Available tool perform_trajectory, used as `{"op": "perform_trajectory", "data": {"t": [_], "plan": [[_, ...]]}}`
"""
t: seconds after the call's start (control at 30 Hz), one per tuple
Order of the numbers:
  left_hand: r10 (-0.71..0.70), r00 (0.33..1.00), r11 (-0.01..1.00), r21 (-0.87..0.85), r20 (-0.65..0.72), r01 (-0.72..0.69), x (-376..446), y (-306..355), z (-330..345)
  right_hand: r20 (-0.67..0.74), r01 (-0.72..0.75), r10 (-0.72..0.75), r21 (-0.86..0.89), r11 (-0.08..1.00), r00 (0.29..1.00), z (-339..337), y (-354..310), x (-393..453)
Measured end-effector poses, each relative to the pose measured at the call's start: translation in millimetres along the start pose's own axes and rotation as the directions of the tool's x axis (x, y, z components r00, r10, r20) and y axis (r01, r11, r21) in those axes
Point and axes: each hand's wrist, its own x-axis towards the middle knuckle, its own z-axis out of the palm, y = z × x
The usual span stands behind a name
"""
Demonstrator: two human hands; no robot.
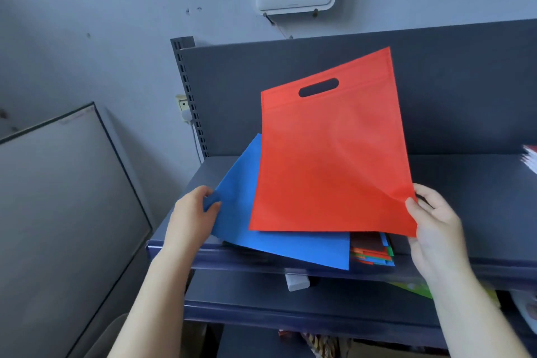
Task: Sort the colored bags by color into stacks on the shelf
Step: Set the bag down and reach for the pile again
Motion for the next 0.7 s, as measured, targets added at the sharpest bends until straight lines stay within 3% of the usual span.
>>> {"op": "perform_trajectory", "data": {"t": [0.13, 0.3, 0.43, 0.7], "plan": [[-0.051, 0.989, 0.978, -0.208, -0.139, 0.021, -41.3, -6.0, -29.7, 0.080, -0.030, 0.028, 0.031, 0.999, 0.996, 7.3, -10.2, -12.1], [-0.185, 0.917, 0.932, -0.358, -0.353, 0.050, -120.8, -9.9, -60.7, 0.251, -0.108, 0.098, 0.029, 0.994, 0.963, 11.9, -21.4, -41.2], [-0.323, 0.810, 0.873, -0.484, -0.490, 0.056, -196.9, -14.6, -79.9, 0.382, -0.204, 0.184, 0.012, 0.979, 0.906, 10.1, -20.0, -74.0], [-0.353, 0.531, 0.918, -0.395, -0.770, 0.037, -344.7, -28.5, -130.0, 0.638, -0.402, 0.329, -0.034, 0.915, 0.696, 30.9, -1.0, -159.6]]}}
